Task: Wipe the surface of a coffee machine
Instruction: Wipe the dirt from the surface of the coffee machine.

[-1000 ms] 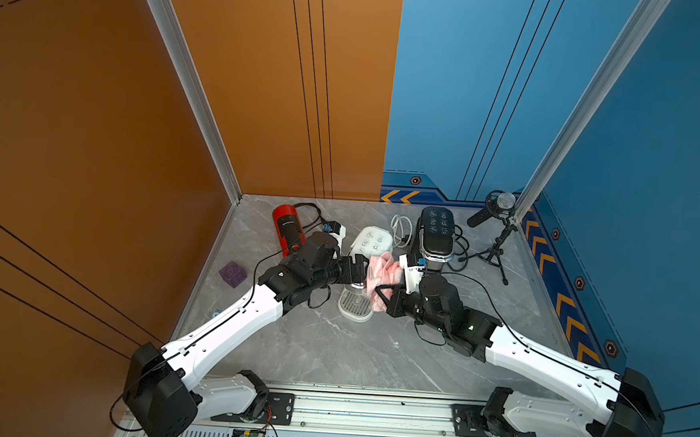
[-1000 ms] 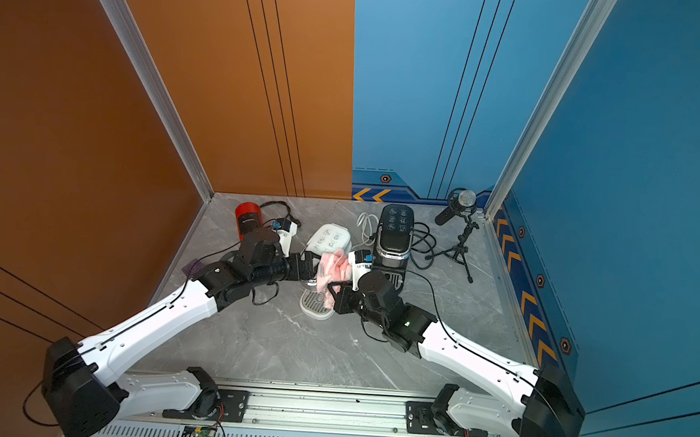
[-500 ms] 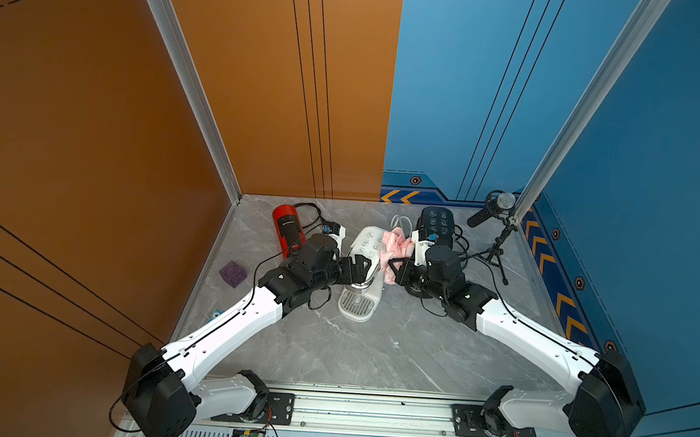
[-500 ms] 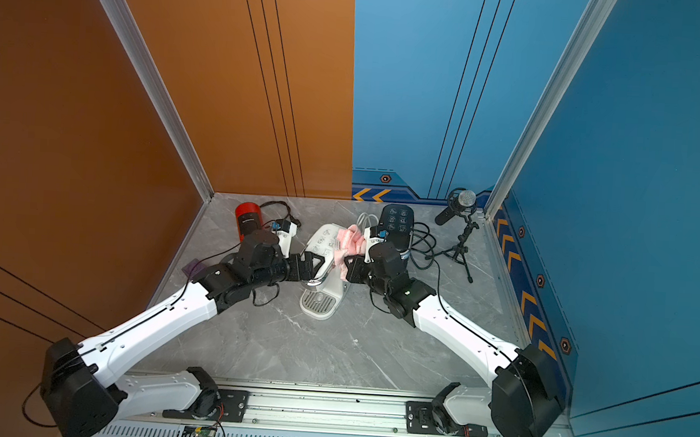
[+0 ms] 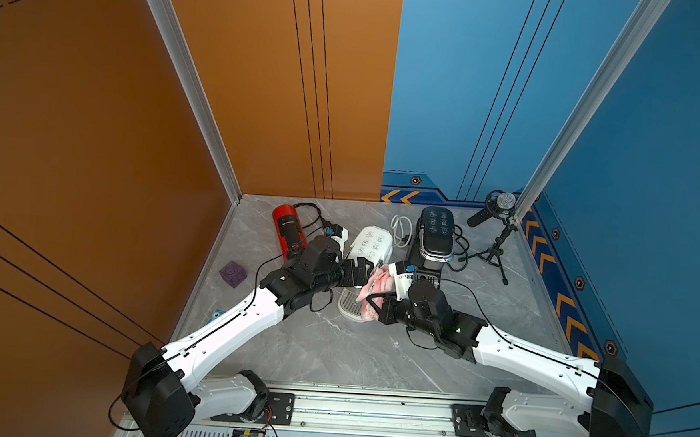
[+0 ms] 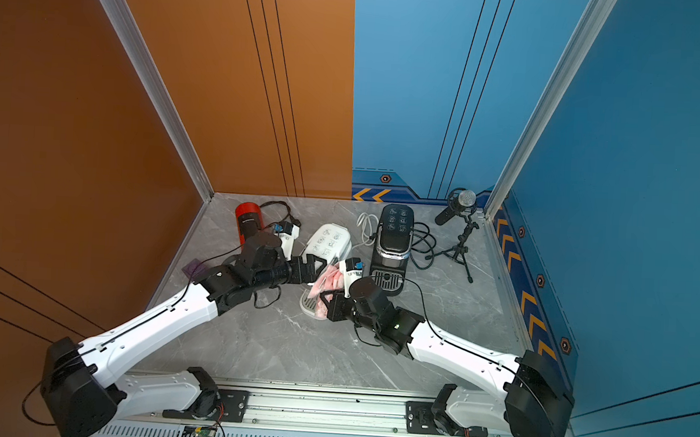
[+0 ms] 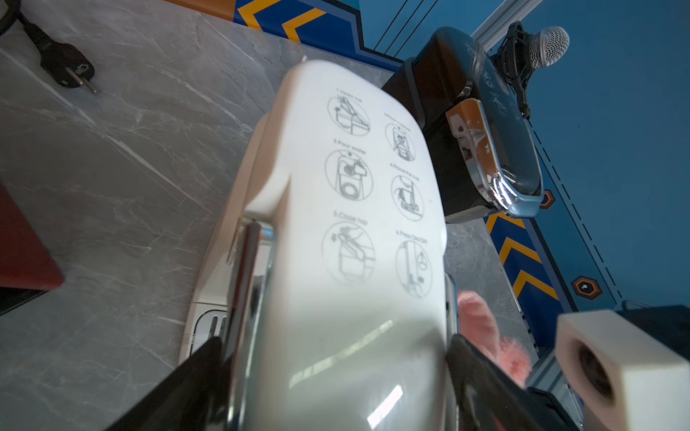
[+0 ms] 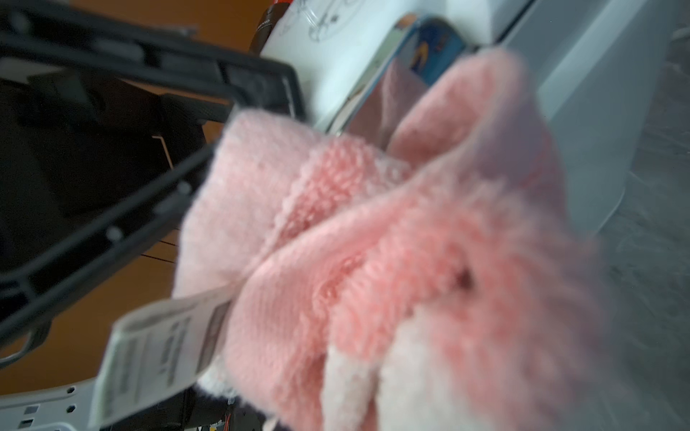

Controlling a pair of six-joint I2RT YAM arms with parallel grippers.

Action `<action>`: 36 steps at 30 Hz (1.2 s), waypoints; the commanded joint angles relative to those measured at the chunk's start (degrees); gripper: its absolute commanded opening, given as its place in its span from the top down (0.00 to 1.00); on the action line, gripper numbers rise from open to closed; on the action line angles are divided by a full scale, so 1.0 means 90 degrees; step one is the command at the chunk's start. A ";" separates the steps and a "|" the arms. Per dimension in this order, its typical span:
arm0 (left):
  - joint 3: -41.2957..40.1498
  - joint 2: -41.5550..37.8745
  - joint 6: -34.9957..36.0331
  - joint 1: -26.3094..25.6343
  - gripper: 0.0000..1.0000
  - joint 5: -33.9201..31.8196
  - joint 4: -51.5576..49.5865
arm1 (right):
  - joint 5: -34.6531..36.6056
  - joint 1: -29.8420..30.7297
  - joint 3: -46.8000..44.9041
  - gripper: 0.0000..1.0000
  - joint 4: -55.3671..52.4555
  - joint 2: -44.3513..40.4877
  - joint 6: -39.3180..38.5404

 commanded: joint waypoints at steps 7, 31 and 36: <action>-0.0384 0.0050 0.0129 0.0019 0.07 -0.0439 -0.1046 | 0.0524 -0.1055 0.0440 1.00 -0.0912 -0.0536 -0.0306; -0.0505 -0.0187 0.0158 0.0152 0.07 -0.0395 -0.1053 | 0.0226 -0.1535 0.0439 1.00 0.0298 0.1289 -0.0261; -0.0430 -0.0140 0.0177 0.0181 0.07 -0.0339 -0.1053 | 0.0544 -0.1259 0.0285 1.00 0.0575 0.1631 -0.0392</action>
